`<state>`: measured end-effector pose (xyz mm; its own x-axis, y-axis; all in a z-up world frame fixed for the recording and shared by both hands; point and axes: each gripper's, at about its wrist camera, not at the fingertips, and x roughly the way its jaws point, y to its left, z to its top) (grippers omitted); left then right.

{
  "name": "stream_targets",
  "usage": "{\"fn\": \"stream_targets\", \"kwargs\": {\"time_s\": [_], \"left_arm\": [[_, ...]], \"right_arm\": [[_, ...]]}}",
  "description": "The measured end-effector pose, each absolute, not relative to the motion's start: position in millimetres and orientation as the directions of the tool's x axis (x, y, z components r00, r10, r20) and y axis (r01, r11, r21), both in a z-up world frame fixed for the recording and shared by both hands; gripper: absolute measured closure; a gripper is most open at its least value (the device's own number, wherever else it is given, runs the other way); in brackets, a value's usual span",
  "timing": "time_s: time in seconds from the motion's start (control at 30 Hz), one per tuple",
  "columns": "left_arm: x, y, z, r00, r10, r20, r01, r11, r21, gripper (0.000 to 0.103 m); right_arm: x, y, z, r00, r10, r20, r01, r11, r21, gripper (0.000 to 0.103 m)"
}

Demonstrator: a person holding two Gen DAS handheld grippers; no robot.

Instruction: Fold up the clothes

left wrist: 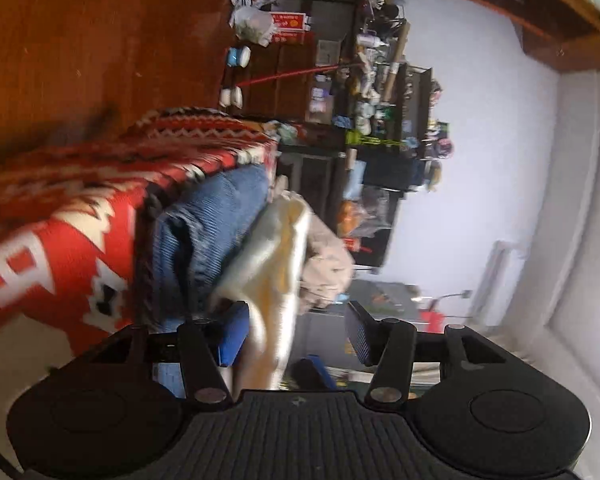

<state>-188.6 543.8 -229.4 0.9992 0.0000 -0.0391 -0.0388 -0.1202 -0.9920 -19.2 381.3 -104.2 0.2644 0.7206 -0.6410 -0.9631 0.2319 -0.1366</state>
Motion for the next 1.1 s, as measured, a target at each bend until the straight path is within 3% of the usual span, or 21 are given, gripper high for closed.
{"fn": "stream_targets", "kwargs": {"time_s": [0.4,0.7,0.9,1.1], "left_arm": [[-185,546,-237,1.0,-0.025,-0.008,-0.013,-0.197,-0.98,0.054],[-179,546,-246,0.999,-0.044,-0.031,-0.04,-0.215,-0.976,0.051],[-177,543,-227,0.999,-0.032,-0.038,-0.041,-0.078,-0.996,0.051],[-176,542,-225,0.999,-0.043,-0.019,-0.022,-0.078,-0.997,0.053]], "right_arm": [[-22,379,-100,0.258,0.726,-0.638,-0.965,0.231,-0.128,0.046],[-22,378,-104,0.252,0.714,-0.654,-0.966,0.229,-0.122,0.043],[-20,379,-109,0.249,0.707,-0.662,-0.966,0.229,-0.118,0.041],[-22,382,-110,0.243,0.707,-0.664,-0.968,0.221,-0.119,0.04]]}}
